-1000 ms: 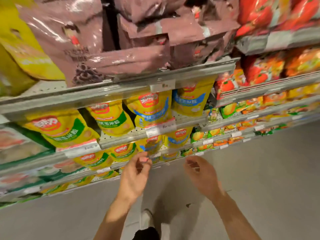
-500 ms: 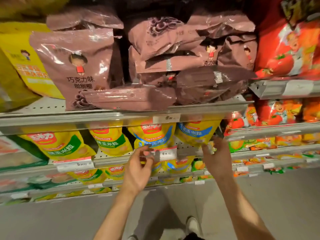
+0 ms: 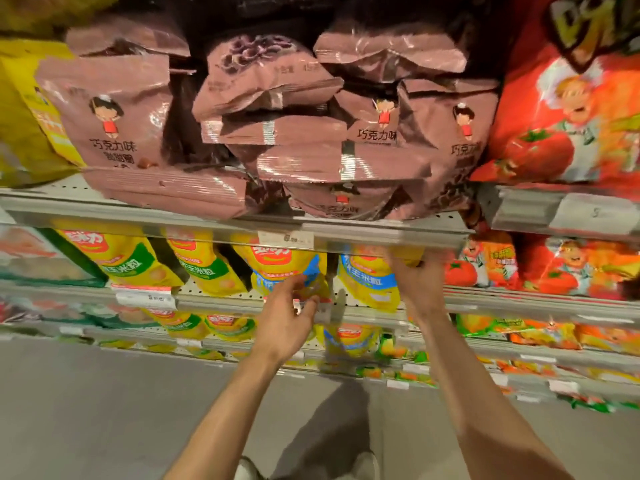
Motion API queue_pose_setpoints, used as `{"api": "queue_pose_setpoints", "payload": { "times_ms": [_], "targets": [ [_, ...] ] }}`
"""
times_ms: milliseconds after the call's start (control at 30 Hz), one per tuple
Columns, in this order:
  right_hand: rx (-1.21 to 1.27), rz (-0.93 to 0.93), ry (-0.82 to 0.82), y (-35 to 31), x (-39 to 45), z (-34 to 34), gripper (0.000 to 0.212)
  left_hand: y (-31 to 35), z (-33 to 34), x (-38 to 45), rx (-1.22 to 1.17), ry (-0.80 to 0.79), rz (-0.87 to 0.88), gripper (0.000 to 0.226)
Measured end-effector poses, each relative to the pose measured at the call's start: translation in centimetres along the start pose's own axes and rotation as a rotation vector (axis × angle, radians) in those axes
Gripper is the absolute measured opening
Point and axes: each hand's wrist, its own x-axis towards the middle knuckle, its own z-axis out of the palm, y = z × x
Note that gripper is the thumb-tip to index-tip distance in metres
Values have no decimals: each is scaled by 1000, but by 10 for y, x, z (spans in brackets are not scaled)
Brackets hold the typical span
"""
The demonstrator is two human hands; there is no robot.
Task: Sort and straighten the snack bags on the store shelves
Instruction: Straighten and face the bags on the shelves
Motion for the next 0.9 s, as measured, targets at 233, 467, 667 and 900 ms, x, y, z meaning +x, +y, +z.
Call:
{"api": "queue_pose_setpoints", "payload": {
  "times_ms": [233,467,667,900],
  "targets": [
    [1,44,-94,-14,15,-20,28,5,3,10,41,-38,49,42],
    [-5,216,-240,-21,19,-48,14,7,15,17,-27,-99,27,54],
    [15,137,-229,-23,16,-42,20,21,35,17,-83,-63,93,60],
    [-6,-26,-78,-9,-1,-29,45,29,46,25,-83,-44,117,34]
  ]
}}
